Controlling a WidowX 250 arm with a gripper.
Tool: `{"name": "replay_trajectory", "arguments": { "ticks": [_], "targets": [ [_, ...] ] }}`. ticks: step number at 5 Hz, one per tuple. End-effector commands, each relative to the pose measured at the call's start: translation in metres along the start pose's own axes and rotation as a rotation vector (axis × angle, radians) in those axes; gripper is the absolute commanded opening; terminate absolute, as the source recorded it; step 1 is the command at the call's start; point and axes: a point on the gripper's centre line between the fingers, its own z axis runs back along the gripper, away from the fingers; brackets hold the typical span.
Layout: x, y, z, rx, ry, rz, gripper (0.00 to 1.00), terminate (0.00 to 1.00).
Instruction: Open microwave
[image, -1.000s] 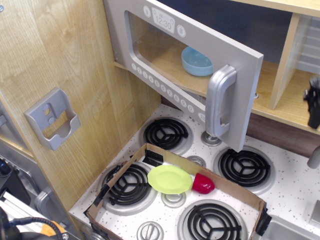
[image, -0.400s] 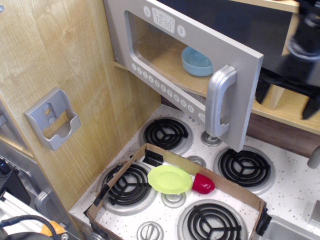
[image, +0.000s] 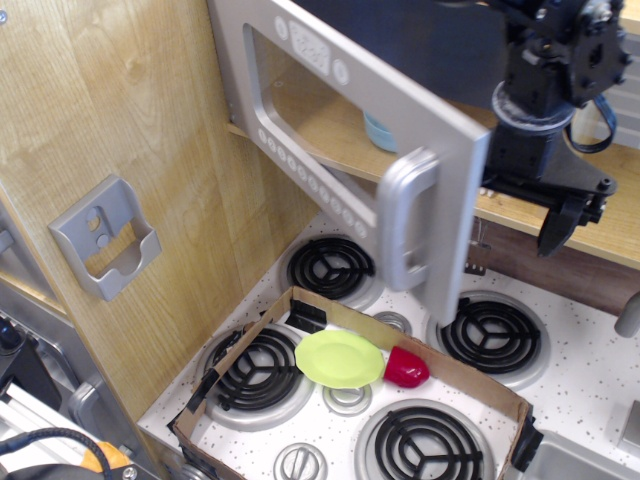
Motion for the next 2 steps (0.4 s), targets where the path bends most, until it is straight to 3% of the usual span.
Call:
{"name": "replay_trajectory", "arguments": {
  "ticks": [1,2],
  "targets": [
    [-0.045,0.02,0.02,0.063,-0.013,0.111,1.0,0.0],
    [-0.069,0.04,0.019,0.098,-0.013,0.204,1.0,0.0]
  ]
}}
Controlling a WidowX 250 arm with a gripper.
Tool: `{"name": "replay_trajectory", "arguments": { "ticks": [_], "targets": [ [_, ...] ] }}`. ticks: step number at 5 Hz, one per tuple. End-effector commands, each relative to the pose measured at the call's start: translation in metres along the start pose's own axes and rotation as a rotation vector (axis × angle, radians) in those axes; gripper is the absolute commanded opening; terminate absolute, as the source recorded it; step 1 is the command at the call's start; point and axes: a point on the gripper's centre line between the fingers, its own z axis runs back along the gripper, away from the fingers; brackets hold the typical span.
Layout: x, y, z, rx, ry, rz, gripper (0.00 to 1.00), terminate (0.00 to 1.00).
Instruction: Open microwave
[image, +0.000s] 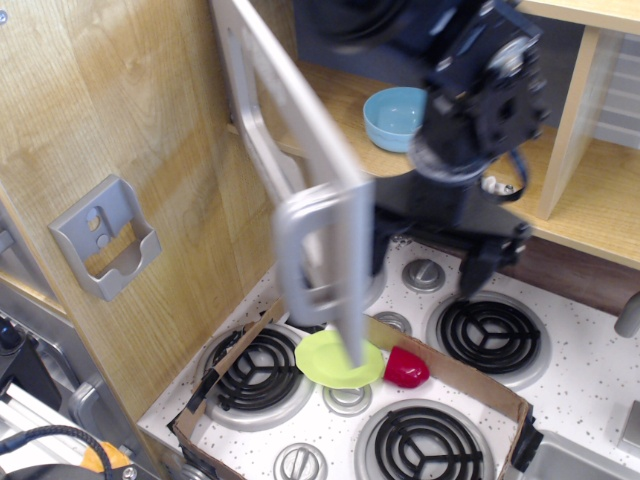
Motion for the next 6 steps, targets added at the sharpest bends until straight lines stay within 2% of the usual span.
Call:
{"name": "replay_trajectory", "arguments": {
  "ticks": [1,2,3,4,5,6],
  "targets": [
    [-0.026,0.027,0.023,0.006,0.022,0.134,1.0,0.0],
    [-0.033,0.04,0.024,0.052,0.031,0.154,1.0,0.0],
    [-0.032,0.044,0.021,0.004,0.073,0.161,1.0,0.0],
    [-0.029,0.036,0.017,-0.027,0.08,0.175,1.0,0.0],
    [-0.029,0.036,0.017,-0.027,0.08,0.175,1.0,0.0],
    [-0.029,0.036,0.017,-0.027,0.08,0.175,1.0,1.0]
  ]
}}
